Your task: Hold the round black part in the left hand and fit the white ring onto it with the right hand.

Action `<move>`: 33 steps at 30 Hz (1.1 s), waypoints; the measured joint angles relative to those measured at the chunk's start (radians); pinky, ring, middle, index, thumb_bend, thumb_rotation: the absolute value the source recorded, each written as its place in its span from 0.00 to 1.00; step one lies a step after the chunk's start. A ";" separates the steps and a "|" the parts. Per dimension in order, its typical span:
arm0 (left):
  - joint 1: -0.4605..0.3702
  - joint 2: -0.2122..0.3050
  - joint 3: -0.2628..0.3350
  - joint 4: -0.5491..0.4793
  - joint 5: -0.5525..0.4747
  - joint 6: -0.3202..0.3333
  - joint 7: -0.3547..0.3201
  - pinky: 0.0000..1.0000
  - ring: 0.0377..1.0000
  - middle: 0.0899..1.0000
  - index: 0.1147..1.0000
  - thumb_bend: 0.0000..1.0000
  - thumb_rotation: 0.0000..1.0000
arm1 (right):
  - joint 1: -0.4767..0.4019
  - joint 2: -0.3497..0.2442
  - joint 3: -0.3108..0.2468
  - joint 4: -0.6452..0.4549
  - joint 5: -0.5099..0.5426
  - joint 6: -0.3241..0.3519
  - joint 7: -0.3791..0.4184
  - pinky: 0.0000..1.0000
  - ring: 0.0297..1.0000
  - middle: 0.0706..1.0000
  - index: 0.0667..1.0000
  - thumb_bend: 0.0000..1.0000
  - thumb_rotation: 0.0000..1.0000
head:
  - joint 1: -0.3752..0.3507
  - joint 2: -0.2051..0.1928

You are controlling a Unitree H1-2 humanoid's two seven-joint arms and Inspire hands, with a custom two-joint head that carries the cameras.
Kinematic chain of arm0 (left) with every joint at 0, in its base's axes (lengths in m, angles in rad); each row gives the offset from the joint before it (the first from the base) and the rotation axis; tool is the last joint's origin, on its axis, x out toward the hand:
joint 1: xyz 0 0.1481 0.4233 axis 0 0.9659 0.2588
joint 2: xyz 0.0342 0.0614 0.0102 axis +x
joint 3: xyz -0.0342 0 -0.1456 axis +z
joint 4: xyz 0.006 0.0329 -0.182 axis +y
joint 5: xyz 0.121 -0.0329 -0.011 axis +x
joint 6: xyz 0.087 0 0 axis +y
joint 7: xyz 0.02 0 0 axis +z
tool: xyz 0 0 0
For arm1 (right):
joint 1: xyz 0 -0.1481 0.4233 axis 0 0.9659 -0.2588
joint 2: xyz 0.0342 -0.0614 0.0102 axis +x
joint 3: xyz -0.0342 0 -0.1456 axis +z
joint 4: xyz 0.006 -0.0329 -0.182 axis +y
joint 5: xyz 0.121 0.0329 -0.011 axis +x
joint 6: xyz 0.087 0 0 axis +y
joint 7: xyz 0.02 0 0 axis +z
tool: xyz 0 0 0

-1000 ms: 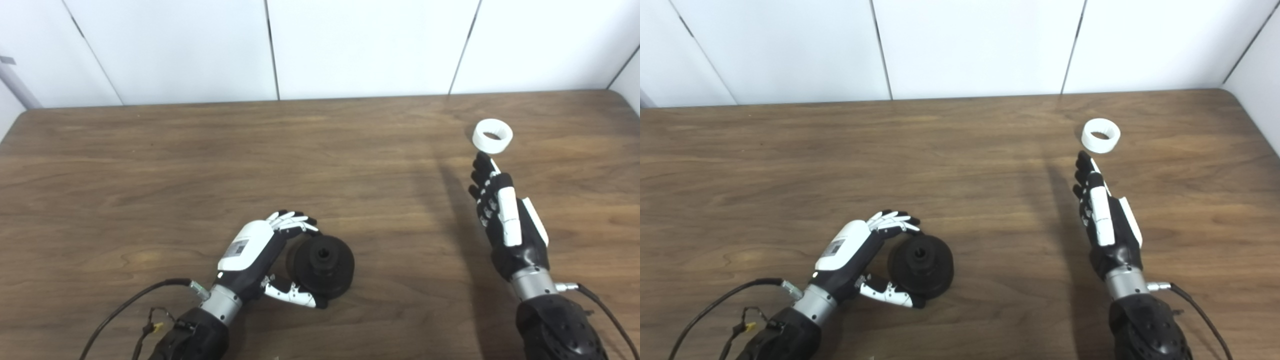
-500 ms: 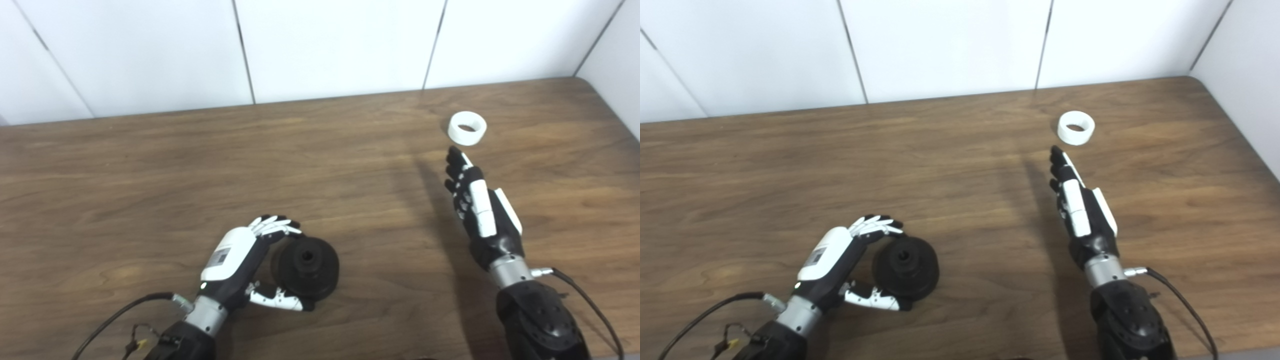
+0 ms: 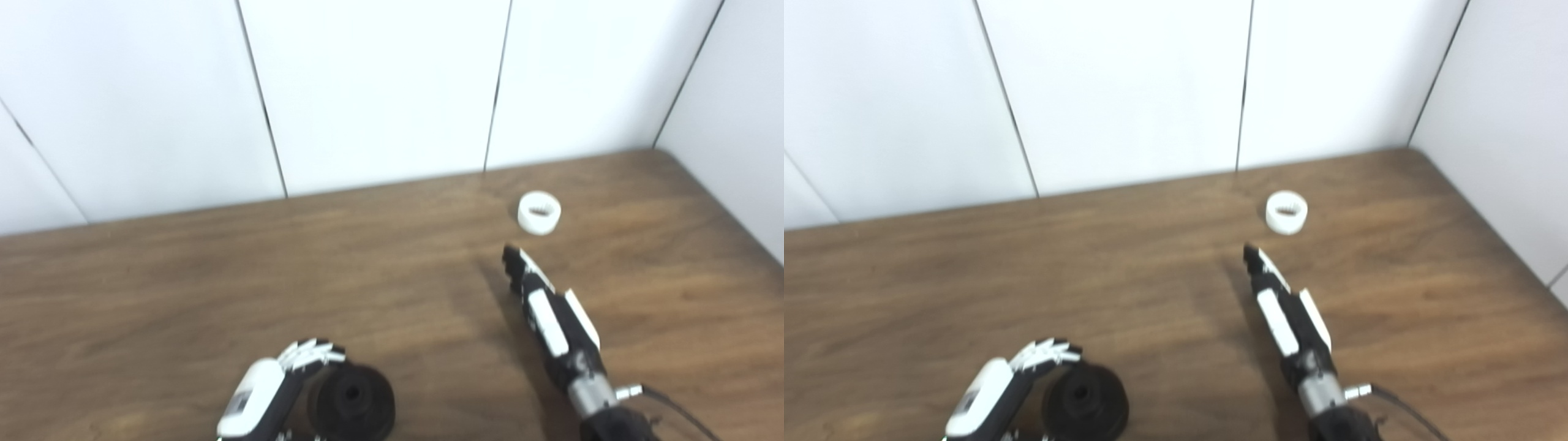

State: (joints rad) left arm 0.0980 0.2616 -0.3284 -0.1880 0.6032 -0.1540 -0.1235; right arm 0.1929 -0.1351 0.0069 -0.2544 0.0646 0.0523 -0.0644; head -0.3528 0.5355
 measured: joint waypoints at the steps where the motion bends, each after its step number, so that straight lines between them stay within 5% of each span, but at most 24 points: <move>1: -0.001 0.000 0.003 0.008 -0.004 -0.014 0.006 0.90 0.88 0.79 0.42 0.52 0.06 | 0.000 0.000 0.002 0.006 -0.004 -0.010 -0.003 0.97 0.97 0.95 0.93 0.66 0.96 | -0.005 -0.008; 5: -0.003 0.000 0.005 0.020 -0.010 -0.024 0.008 0.91 0.89 0.79 0.42 0.52 0.06 | 0.000 0.001 0.009 0.023 -0.006 -0.024 -0.013 0.97 0.97 0.96 0.92 0.65 0.97 | -0.003 -0.031; 16: -0.007 -0.003 0.005 0.035 -0.007 -0.040 0.027 0.90 0.88 0.79 0.42 0.52 0.06 | 0.002 0.001 0.010 0.037 0.006 -0.050 -0.014 0.97 0.97 0.95 0.92 0.64 0.94 | -0.020 -0.011; 23: -0.007 -0.007 0.005 0.036 0.007 -0.039 0.038 0.89 0.87 0.79 0.42 0.52 0.06 | 0.002 -0.006 -0.009 -0.080 -0.030 -0.021 -0.020 0.93 0.95 0.93 0.89 0.63 0.62 | -0.017 0.003; 28: -0.007 -0.009 0.008 0.042 0.011 -0.042 0.047 0.89 0.87 0.79 0.42 0.52 0.06 | -0.021 -0.021 -0.055 -0.160 -0.127 0.045 -0.028 0.94 0.92 0.90 0.89 0.70 0.51 | -0.022 0.012; 33: -0.007 -0.009 0.009 0.044 0.012 -0.045 0.051 0.88 0.87 0.79 0.42 0.52 0.06 | -0.109 -0.063 -0.114 -0.164 -0.153 0.133 -0.014 0.85 0.88 0.88 0.88 0.80 0.39 | -0.022 0.021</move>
State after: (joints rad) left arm 0.0913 0.2522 -0.3195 -0.1436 0.6150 -0.1992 -0.0724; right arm 0.0835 -0.1979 -0.1071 -0.4188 -0.0883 0.1849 -0.0787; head -0.3743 0.5568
